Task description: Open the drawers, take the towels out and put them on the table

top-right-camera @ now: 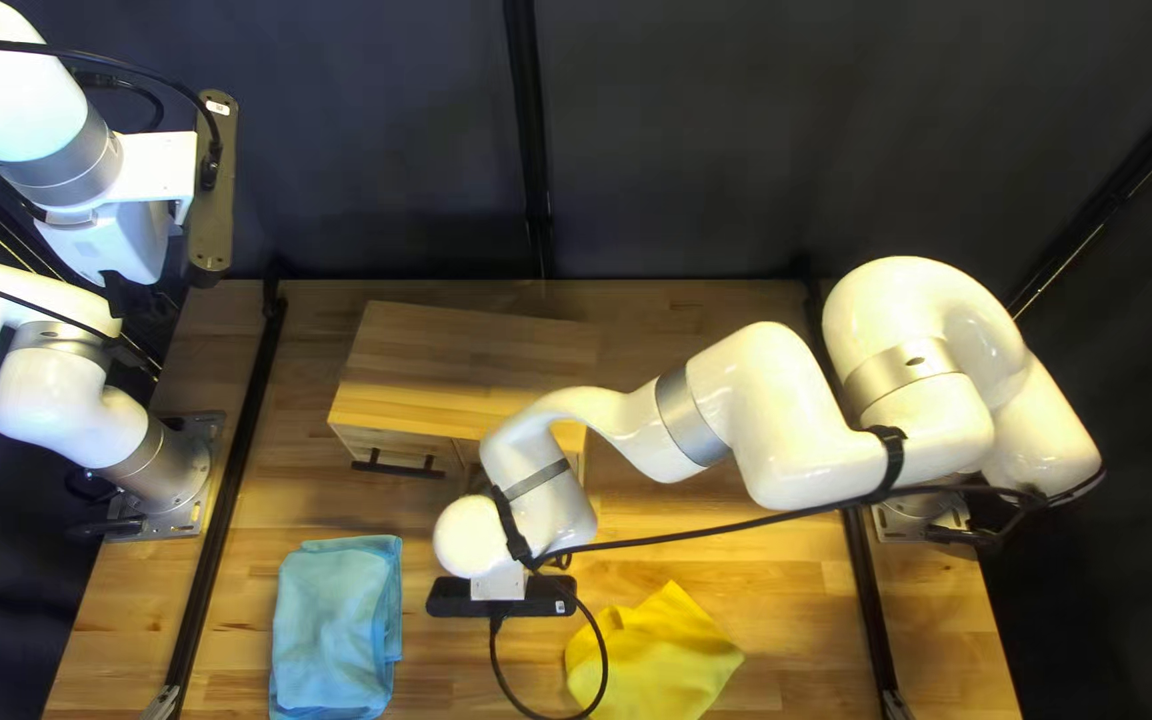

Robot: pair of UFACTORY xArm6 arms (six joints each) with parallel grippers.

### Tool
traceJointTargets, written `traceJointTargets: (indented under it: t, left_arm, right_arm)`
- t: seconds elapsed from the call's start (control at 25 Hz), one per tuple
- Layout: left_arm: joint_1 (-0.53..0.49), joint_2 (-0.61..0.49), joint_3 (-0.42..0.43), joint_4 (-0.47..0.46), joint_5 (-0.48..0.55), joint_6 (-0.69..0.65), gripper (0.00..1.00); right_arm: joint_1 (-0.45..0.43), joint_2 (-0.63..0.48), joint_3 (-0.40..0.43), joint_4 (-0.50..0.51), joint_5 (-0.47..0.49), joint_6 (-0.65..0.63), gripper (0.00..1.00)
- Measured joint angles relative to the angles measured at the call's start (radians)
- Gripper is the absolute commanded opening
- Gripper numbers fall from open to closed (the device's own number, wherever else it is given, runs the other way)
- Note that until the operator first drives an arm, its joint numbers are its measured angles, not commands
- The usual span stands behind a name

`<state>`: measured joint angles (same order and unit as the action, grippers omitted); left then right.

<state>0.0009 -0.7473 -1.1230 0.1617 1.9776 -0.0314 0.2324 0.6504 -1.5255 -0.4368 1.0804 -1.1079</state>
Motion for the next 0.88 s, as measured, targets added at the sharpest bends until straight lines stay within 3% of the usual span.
traceJointTargets:
  t: [0.28,0.32,0.36,0.4,0.88]
  left_arm:
    - [0.0,0.0,0.0,0.0,0.0,0.0,1.0]
    - [0.0,0.0,0.0,0.0,0.0,0.0,1.0]
    - [0.0,0.0,0.0,0.0,0.0,0.0,1.0]
    - [0.0,0.0,0.0,0.0,0.0,0.0,1.0]
    - [0.0,0.0,0.0,0.0,0.0,0.0,1.0]
  right_arm:
    - [0.002,-0.054,0.034,-0.003,-0.007,0.005,0.0]
    - [0.005,-0.056,0.033,-0.003,-0.005,0.007,0.1]
    - [0.007,-0.057,0.03,-0.003,-0.003,0.009,0.69]
    - [0.01,-0.057,0.026,-0.004,0.001,0.013,1.0]
    - [0.016,-0.039,0.036,-0.036,0.003,0.044,1.0]
